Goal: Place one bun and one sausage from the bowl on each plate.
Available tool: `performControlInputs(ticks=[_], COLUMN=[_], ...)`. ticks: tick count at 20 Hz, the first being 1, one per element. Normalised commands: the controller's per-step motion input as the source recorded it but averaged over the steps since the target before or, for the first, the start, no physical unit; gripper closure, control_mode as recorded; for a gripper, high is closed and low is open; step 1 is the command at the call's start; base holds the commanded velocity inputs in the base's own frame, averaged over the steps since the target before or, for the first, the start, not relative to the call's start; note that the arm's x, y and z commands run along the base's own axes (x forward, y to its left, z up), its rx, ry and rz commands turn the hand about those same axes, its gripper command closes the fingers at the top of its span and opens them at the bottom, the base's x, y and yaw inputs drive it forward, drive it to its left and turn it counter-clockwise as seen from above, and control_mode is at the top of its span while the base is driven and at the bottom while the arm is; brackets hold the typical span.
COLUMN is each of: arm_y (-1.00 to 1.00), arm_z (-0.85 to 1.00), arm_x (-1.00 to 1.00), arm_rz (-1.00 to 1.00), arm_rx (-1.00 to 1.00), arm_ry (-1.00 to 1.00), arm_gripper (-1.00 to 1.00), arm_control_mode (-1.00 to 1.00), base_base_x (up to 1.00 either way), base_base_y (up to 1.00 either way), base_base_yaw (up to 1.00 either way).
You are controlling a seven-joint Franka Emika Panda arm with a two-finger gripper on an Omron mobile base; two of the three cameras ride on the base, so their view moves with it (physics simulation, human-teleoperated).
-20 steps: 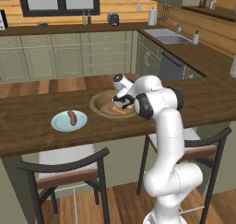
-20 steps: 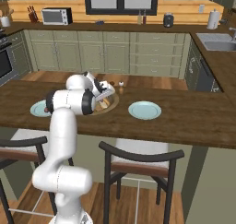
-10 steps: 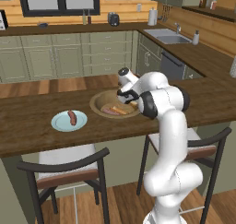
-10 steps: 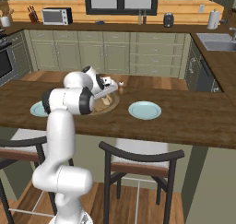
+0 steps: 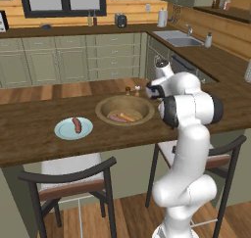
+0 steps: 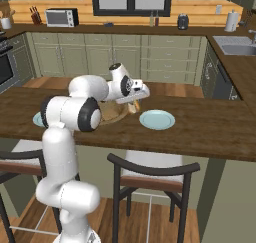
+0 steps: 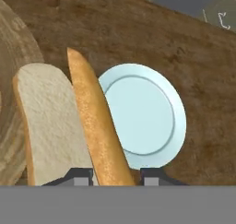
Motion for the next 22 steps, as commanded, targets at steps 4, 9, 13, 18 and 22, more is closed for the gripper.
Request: performControlInputs(ticks=[4,9,13,18,22], arm_y=[-1.00,-0.81,-0.37,-0.01,0.00], arm_z=[-0.26,-0.52,-0.54,-0.02,0.51], arm_x=[-0.01,0.43,0.61,0.21,-0.34], arm_rz=[-0.22,-0.10,-0.02,0.00,0.00], arm_rx=[0.07,0.10,0.03,0.01,0.04], arm_ry=[0.04,0.00,0.00,0.00,0.00], arm_gripper=[1.00,1.00,-1.00,-1.00,-1.00], arm_control_mode=[-1.00,-1.00,-1.00,-1.00,-1.00], base_base_x=[0.00,0.00,0.00,0.00,0.00], base_base_y=[0.00,0.00,0.00,0.00,0.00], base_base_yaw=[0.00,0.00,0.00,0.00,0.00])
